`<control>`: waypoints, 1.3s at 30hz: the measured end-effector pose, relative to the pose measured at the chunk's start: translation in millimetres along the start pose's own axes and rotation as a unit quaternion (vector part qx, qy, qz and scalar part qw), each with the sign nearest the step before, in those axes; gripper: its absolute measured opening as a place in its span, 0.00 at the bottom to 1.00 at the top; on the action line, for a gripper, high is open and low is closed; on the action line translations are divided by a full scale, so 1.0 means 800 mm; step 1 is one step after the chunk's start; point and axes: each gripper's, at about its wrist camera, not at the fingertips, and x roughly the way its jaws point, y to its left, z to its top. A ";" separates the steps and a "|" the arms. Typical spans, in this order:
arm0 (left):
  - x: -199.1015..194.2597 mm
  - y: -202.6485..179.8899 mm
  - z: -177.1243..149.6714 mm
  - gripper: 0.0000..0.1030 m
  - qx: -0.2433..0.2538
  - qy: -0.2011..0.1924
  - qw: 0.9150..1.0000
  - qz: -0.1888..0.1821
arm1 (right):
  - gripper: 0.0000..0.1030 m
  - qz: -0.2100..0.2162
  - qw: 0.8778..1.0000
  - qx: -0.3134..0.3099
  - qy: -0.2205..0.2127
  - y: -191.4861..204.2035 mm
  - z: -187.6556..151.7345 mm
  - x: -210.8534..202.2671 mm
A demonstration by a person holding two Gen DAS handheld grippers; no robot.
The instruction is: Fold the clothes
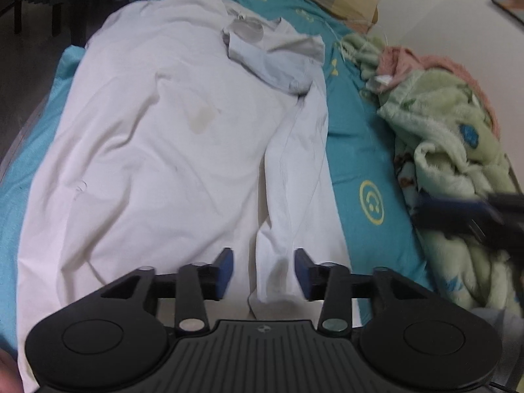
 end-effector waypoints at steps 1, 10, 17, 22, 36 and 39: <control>-0.006 0.003 0.003 0.50 -0.005 -0.010 1.000 0.000 | 0.17 -0.014 1.000 0.014 -0.007 -0.008 0.006 0.019; -0.040 0.019 0.108 0.59 0.009 -0.104 0.992 0.065 | 0.16 -0.042 0.997 0.062 0.027 -0.046 -0.013 0.171; 0.035 -0.023 0.239 0.62 0.119 -0.139 0.977 0.110 | 0.17 0.007 1.000 -0.008 0.019 -0.024 -0.013 0.155; 0.124 -0.059 0.310 0.68 0.209 -0.149 0.960 0.109 | 0.17 0.020 0.998 0.028 -0.048 -0.057 0.005 0.126; 0.308 -0.078 0.354 0.07 0.348 -0.059 0.913 0.203 | 0.17 0.021 0.997 0.053 -0.049 -0.097 0.019 0.175; 0.286 -0.072 0.382 0.06 0.304 -0.070 0.931 0.190 | 0.17 0.028 0.999 0.032 -0.029 -0.078 0.014 0.184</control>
